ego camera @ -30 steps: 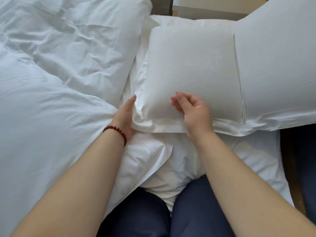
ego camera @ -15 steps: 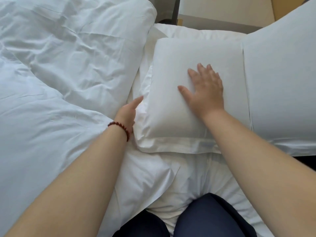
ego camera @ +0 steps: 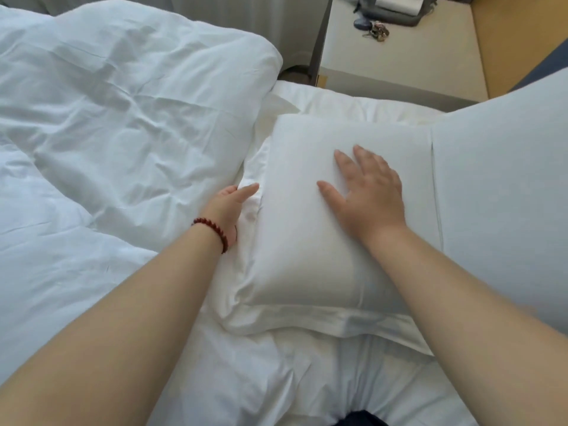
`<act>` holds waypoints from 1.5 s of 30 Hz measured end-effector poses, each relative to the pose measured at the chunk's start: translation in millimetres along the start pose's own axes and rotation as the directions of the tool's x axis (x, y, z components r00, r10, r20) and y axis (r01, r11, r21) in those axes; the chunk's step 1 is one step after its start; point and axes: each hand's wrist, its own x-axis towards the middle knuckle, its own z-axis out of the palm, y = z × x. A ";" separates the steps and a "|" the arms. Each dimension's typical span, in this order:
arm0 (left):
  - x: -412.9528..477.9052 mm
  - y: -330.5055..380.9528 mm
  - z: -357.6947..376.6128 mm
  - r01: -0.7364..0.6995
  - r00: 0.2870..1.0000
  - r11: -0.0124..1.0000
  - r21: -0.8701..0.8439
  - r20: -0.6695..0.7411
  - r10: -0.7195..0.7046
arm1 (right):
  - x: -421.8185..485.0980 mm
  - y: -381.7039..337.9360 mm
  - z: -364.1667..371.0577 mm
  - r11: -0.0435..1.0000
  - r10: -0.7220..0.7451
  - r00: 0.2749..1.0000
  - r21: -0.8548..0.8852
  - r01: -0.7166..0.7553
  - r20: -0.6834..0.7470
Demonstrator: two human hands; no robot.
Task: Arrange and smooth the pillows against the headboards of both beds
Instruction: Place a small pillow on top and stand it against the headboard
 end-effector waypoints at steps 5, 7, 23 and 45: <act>42.3 31.9 20.7 0.101 0.995 0.993 0.062 0.000 -0.101 | 51.9 19.7 10.2 0.997 0.035 0.999 -0.072 -0.034 0.010; 56.3 38.5 25.9 0.070 0.996 0.997 0.028 -0.061 -0.068 | 47.9 23.4 26.6 0.997 0.013 0.997 -0.072 -0.018 -0.071; 76.8 63.4 48.5 -0.226 0.948 0.973 0.043 -0.221 0.230 | 49.8 41.4 98.1 0.983 -0.026 0.962 0.169 0.074 -0.273; 10.7 8.3 194.1 -0.285 0.839 -0.138 0.949 0.316 0.443 | 125.5 146.3 -26.7 0.943 0.116 0.947 -0.332 -0.011 0.299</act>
